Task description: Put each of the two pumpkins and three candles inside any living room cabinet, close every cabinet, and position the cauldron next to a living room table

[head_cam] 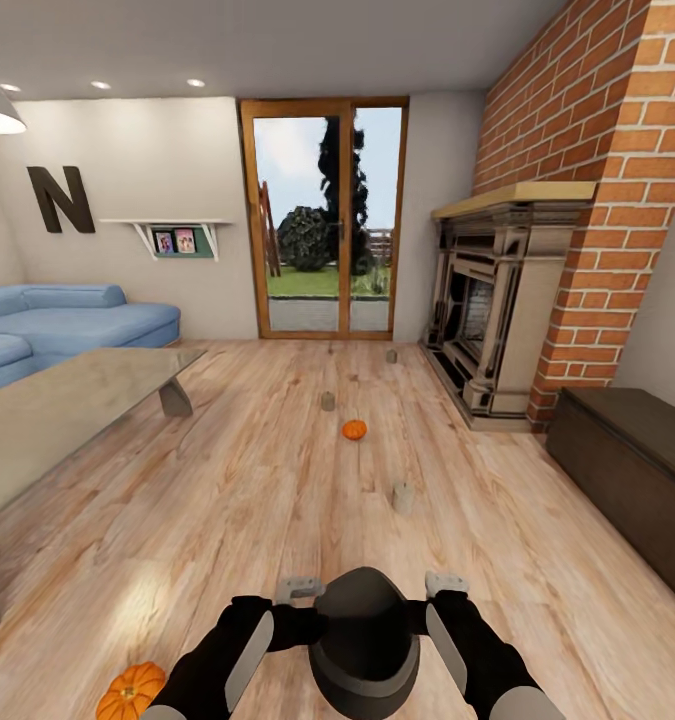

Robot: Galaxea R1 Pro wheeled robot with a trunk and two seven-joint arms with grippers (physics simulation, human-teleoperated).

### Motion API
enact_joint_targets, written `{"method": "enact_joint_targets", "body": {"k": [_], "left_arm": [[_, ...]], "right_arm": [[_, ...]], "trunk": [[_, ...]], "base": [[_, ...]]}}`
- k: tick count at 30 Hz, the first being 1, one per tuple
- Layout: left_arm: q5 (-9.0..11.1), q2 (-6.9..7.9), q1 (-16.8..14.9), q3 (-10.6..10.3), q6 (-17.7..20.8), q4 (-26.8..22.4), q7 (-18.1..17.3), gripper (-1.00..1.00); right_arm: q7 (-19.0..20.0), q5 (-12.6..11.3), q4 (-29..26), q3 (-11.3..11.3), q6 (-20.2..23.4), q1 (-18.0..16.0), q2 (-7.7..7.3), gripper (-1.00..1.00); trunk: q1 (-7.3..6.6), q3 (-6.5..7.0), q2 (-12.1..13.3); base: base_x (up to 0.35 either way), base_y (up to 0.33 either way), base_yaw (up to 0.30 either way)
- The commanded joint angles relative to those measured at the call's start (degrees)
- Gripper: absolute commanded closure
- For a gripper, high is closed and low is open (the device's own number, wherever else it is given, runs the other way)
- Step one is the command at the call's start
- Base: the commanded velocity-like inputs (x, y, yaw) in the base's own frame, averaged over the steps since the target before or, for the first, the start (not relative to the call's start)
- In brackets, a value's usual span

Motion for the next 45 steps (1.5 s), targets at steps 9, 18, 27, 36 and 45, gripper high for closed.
{"method": "enact_joint_targets", "body": {"k": [9, 18, 27, 36, 45], "left_arm": [[0.0, 0.00, 0.0, 0.0, 0.2, -0.1, -0.1, -1.00], [0.0, 0.00, 0.0, 0.0, 0.2, -0.1, -0.1, -1.00], [0.0, 0.02, 0.0, 0.0, 0.2, 0.0, -0.1, -1.00], [0.0, 0.00, 0.0, 0.0, -1.4, 0.0, 0.1, -1.00], [0.0, 0.00, 0.0, 0.0, -1.8, 0.0, 0.1, -1.00]], "right_arm": [[-0.5, -0.6, -0.1, 0.2, 0.2, 0.0, 0.05, -1.00], [-0.5, -0.6, 0.0, 0.2, 0.2, 0.0, 0.06, -1.00], [-0.5, -0.6, 0.1, 0.2, 0.1, 0.0, 0.05, -1.00], [-0.5, -0.6, 0.4, 0.2, -0.5, 0.0, 0.05, -1.00], [-0.5, -0.6, 0.5, 0.2, -0.5, 0.0, 0.04, -1.00]], "trunk": [[0.00, -0.06, 0.0], [0.00, -0.06, 0.0], [0.00, -0.06, 0.0], [0.00, -0.06, 0.0], [0.00, -0.06, 0.0]], "base": [[0.088, 0.006, 0.000], [0.060, 0.000, 0.000], [0.119, -0.028, 0.000], [0.030, -0.004, 0.000], [0.000, 0.000, 0.000]]}}
